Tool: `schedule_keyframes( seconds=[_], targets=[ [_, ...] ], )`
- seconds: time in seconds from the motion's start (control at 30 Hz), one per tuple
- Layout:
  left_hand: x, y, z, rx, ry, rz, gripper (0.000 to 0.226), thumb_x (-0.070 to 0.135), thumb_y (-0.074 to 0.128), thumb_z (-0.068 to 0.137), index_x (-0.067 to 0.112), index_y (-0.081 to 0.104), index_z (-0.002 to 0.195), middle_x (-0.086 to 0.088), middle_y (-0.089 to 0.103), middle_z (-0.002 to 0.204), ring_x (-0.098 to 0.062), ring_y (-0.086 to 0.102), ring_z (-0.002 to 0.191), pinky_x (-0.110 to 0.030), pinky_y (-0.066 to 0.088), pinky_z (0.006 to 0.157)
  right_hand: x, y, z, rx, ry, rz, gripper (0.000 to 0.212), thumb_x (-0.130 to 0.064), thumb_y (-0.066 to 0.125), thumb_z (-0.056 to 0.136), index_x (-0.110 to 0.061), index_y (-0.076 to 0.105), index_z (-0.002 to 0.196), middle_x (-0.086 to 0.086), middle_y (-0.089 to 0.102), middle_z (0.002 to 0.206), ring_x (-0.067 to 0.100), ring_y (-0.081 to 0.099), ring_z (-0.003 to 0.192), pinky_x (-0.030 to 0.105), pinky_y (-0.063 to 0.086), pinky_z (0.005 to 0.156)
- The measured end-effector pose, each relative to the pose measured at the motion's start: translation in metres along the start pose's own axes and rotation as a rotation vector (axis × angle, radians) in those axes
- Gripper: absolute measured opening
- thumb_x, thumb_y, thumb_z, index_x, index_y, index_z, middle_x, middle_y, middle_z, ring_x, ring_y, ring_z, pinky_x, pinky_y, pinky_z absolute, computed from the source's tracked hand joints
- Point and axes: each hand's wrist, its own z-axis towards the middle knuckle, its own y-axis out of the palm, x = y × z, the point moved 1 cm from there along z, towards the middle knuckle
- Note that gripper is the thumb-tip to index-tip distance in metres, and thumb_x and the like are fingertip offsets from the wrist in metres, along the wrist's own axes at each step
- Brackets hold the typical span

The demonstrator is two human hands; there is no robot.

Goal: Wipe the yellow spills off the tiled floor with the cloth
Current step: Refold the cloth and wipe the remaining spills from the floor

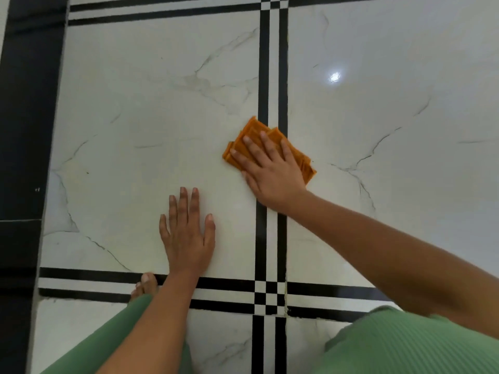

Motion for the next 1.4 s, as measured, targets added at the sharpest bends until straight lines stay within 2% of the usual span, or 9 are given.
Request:
schedule_keyframes(
  seconds=[0.2,0.4,0.6,0.67,0.8,1.0,1.2,1.3,1.4],
  targets=[
    [0.005,-0.004,0.004,0.005,0.072,0.015,0.064,0.049,0.013,0.088,0.026,0.009,0.148,0.002,0.004,0.157,-0.016,-0.001,0.144,-0.045,0.002,0.113,-0.002,0.018,-0.089,-0.128,-0.732,-0.134,0.048,-0.044,0.034,0.094,-0.039,0.031,0.141,-0.003,0.034,0.15,0.031,0.021,0.141,0.055,0.009,0.111],
    [0.037,0.006,0.006,-0.026,0.176,0.034,0.062,0.048,0.014,0.089,0.028,0.002,0.146,0.007,-0.001,0.154,-0.016,0.001,0.143,-0.044,0.003,0.113,0.047,-0.006,-0.027,0.091,0.089,-0.029,0.053,-0.048,0.011,0.093,-0.041,0.019,0.144,-0.001,0.021,0.155,0.031,0.006,0.144,0.053,0.001,0.113],
    [0.063,0.01,0.014,0.004,0.234,0.01,0.061,0.048,0.014,0.09,0.027,0.003,0.146,0.005,-0.002,0.154,-0.015,-0.003,0.142,-0.043,0.0,0.112,0.057,0.009,-0.142,-0.076,-0.583,-0.171,0.044,-0.043,0.022,0.097,-0.04,0.03,0.141,-0.005,0.032,0.149,0.032,0.027,0.139,0.051,0.013,0.11],
    [0.074,0.014,0.014,-0.004,0.287,0.014,0.06,0.046,0.015,0.091,0.027,0.007,0.147,0.005,0.002,0.155,-0.016,-0.001,0.143,-0.042,0.0,0.112,0.106,-0.003,-0.113,0.054,-0.377,-0.214,0.047,-0.042,0.01,0.098,-0.036,0.037,0.136,-0.001,0.042,0.144,0.033,0.037,0.134,0.044,0.016,0.106],
    [0.098,0.019,0.016,-0.02,0.327,0.009,0.061,0.047,0.016,0.091,0.026,0.011,0.148,0.001,0.009,0.157,-0.018,0.003,0.144,-0.043,0.002,0.112,0.126,-0.013,-0.073,0.184,0.282,-0.078,0.052,-0.048,0.014,0.094,-0.037,0.026,0.143,0.001,0.032,0.151,0.033,0.02,0.141,0.05,0.01,0.111],
    [0.119,0.023,0.017,-0.017,0.394,0.038,0.061,0.045,0.02,0.091,0.024,0.015,0.148,-0.002,0.014,0.156,-0.021,0.011,0.144,-0.045,0.007,0.111,0.11,0.001,-0.146,0.003,-0.304,-0.186,0.047,-0.043,0.011,0.097,-0.039,0.029,0.14,-0.002,0.036,0.148,0.03,0.029,0.138,0.049,0.017,0.109],
    [0.138,0.026,0.023,-0.028,0.415,0.031,0.062,0.045,0.019,0.09,0.023,0.016,0.148,-0.002,0.016,0.156,-0.023,0.013,0.143,-0.047,0.01,0.112,0.138,-0.012,-0.103,0.167,0.512,0.022,0.059,-0.048,0.009,0.088,-0.039,0.023,0.144,-0.001,0.025,0.154,0.031,0.015,0.143,0.049,0.008,0.112],
    [0.152,0.023,0.037,-0.014,0.398,0.012,0.063,0.047,0.016,0.09,0.024,0.016,0.148,-0.001,0.015,0.156,-0.023,0.012,0.143,-0.049,0.011,0.112,0.089,0.004,-0.14,0.175,0.187,-0.008,0.05,-0.044,0.023,0.092,-0.037,0.035,0.14,0.0,0.042,0.146,0.031,0.036,0.135,0.046,0.018,0.106],
    [0.162,0.022,0.058,0.005,0.409,0.013,0.063,0.047,0.015,0.089,0.023,0.017,0.148,-0.002,0.017,0.156,-0.024,0.013,0.143,-0.05,0.013,0.111,0.136,-0.005,-0.128,0.072,-0.11,-0.16,0.046,-0.043,0.025,0.094,-0.038,0.035,0.139,-0.004,0.043,0.145,0.028,0.039,0.134,0.045,0.026,0.107]
  ],
)
